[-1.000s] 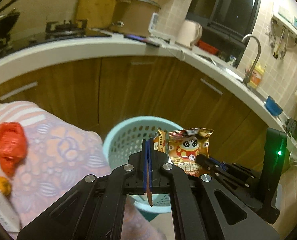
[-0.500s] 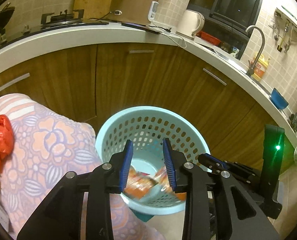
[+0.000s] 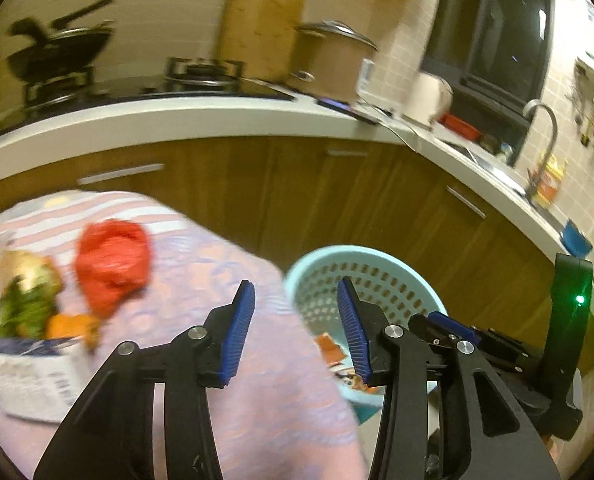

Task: Collect trash
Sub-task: 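Grasp the blue-and-white milk carton with the right tool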

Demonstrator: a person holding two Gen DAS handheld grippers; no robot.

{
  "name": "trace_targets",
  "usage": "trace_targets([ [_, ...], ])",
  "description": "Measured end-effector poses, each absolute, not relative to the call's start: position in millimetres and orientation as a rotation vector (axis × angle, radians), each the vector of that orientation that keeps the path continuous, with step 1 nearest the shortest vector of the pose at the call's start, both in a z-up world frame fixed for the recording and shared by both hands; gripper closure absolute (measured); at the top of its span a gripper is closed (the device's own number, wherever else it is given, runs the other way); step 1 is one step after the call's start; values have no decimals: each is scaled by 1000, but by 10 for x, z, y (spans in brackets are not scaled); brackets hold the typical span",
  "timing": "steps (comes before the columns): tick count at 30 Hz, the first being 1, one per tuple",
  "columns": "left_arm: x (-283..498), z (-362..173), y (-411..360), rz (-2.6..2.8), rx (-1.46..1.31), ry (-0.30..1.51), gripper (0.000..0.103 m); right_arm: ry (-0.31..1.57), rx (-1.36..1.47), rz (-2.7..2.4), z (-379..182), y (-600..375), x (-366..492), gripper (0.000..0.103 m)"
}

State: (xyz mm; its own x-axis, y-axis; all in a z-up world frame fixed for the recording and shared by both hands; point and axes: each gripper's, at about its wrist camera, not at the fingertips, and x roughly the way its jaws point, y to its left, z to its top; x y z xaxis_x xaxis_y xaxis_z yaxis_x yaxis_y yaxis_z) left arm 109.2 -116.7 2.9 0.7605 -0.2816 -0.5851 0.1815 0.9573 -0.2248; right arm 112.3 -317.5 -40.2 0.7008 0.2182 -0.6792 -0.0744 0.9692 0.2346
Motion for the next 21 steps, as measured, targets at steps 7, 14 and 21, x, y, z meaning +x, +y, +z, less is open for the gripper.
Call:
trace_targets([
  [7,699,136,-394,-112,-221,628,61,761,86,387,-219,-2209,1016,77],
  [14,284,144,413,45,-270,608,61,804,30,560,-277,-1396,1017,77],
  [21,-6,13,967,140,-344,611,59,844,-28,664,-407,-851,992,77],
])
